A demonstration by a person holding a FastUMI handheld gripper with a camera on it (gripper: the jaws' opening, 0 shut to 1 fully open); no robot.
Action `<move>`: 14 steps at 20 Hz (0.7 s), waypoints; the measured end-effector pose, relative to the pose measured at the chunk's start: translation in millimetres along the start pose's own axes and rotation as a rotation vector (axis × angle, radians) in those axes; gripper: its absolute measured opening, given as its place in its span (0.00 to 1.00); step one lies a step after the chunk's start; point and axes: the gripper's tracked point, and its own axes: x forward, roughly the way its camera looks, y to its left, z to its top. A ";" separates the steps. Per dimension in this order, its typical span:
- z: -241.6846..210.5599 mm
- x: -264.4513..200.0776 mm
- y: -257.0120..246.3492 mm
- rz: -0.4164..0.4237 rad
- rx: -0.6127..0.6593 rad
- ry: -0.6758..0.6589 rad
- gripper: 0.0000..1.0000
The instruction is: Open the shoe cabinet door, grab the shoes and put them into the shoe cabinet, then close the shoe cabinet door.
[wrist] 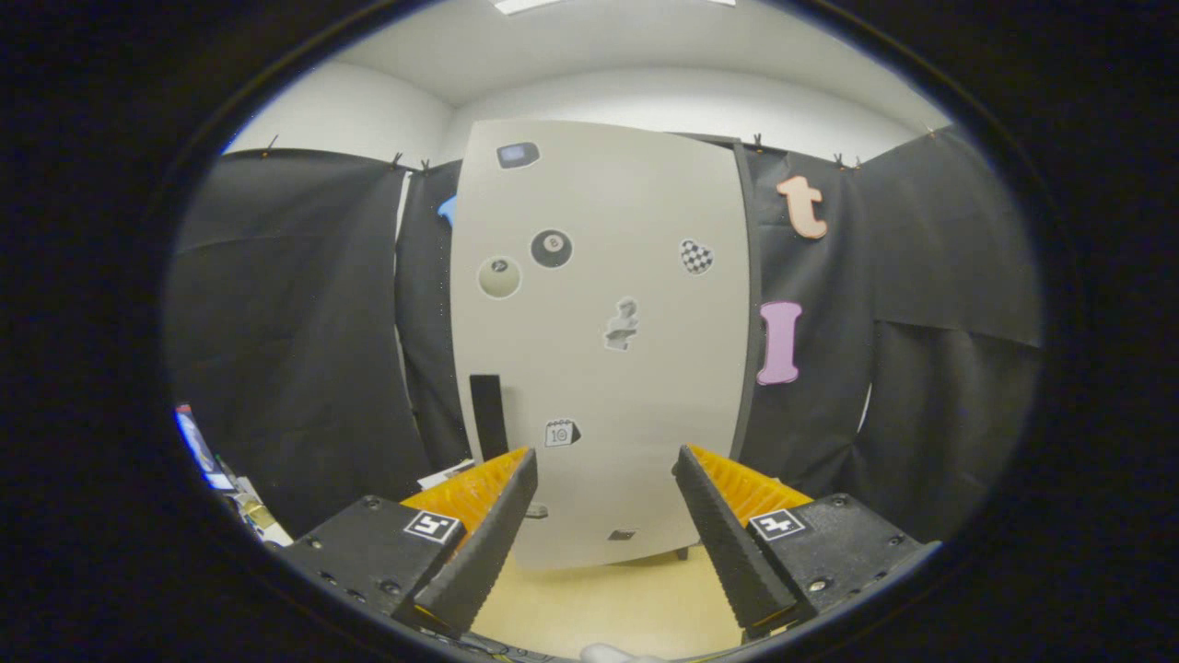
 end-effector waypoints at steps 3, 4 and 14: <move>17.2 -8.2 -11.9 -0.021 0.022 -0.013 0.99; 23.3 -11.7 -15.5 -0.031 0.030 -0.020 0.99; 54.5 -42.4 -29.4 -0.078 0.044 -0.067 0.99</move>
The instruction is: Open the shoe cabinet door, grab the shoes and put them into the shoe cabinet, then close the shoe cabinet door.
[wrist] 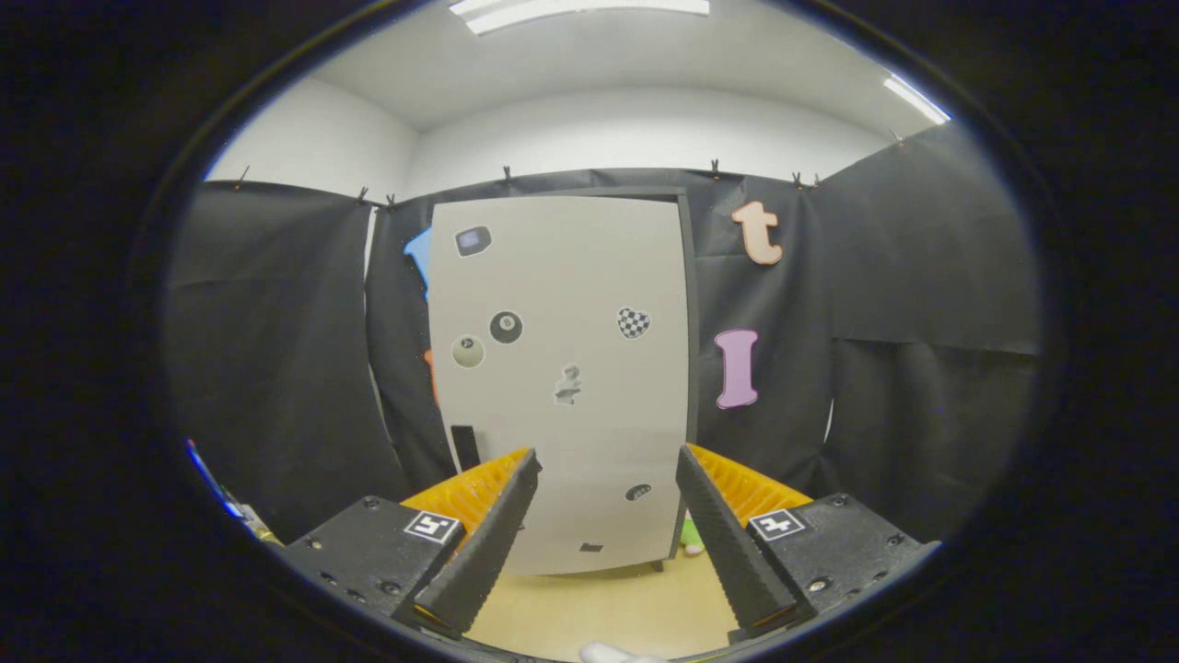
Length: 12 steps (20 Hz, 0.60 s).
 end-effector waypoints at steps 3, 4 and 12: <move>0.4 7.7 9.4 -0.031 -0.009 -0.008 0.99; 2.1 7.8 13.3 -0.035 -0.012 -0.007 0.99; 3.6 0.2 23.4 -0.034 -0.021 -0.010 0.99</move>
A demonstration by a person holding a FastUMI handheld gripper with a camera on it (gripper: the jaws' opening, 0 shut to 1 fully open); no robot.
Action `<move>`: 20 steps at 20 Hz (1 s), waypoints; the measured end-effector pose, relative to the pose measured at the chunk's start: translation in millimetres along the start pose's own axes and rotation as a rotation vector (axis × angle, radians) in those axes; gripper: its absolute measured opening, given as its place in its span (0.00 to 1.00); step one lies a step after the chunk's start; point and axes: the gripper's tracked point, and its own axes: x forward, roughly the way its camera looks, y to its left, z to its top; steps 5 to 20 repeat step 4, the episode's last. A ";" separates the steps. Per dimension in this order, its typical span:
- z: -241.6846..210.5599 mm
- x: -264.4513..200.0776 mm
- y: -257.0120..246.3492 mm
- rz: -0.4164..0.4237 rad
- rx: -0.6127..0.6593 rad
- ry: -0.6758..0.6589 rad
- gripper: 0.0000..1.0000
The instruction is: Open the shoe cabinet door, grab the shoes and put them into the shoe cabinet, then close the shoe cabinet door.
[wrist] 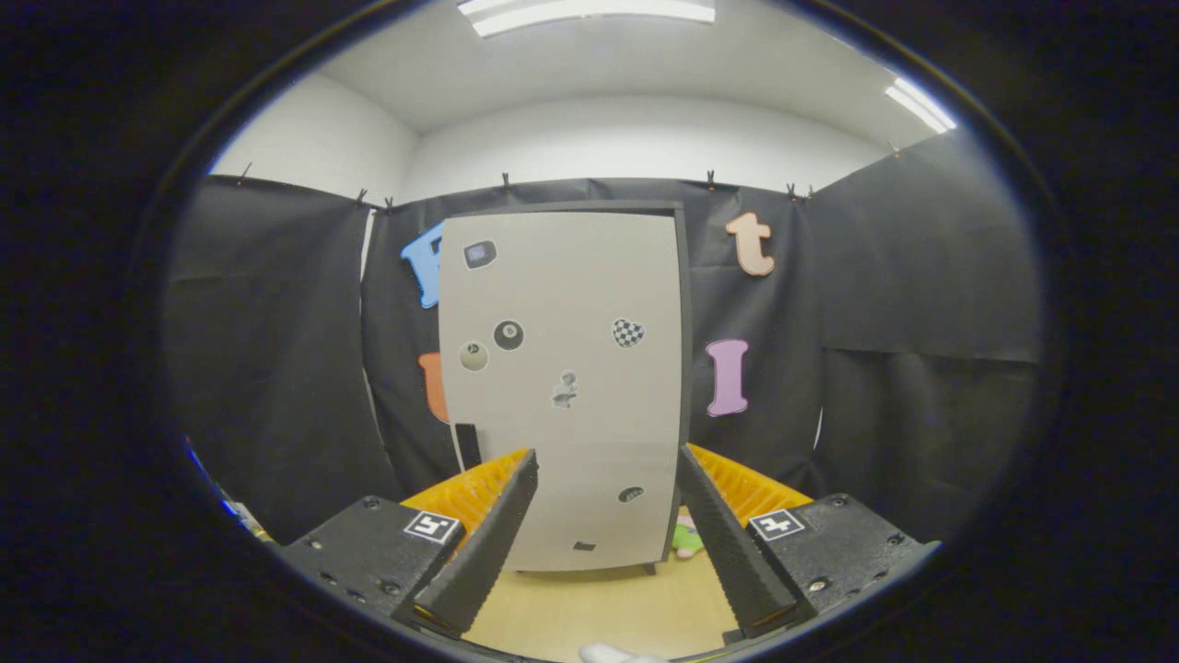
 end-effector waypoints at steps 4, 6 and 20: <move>-1.6 -2.9 1.2 -0.001 0.005 0.001 0.99; -1.6 -2.9 1.2 -0.001 0.005 0.001 0.99; -1.6 -2.9 1.2 -0.001 0.005 0.001 0.99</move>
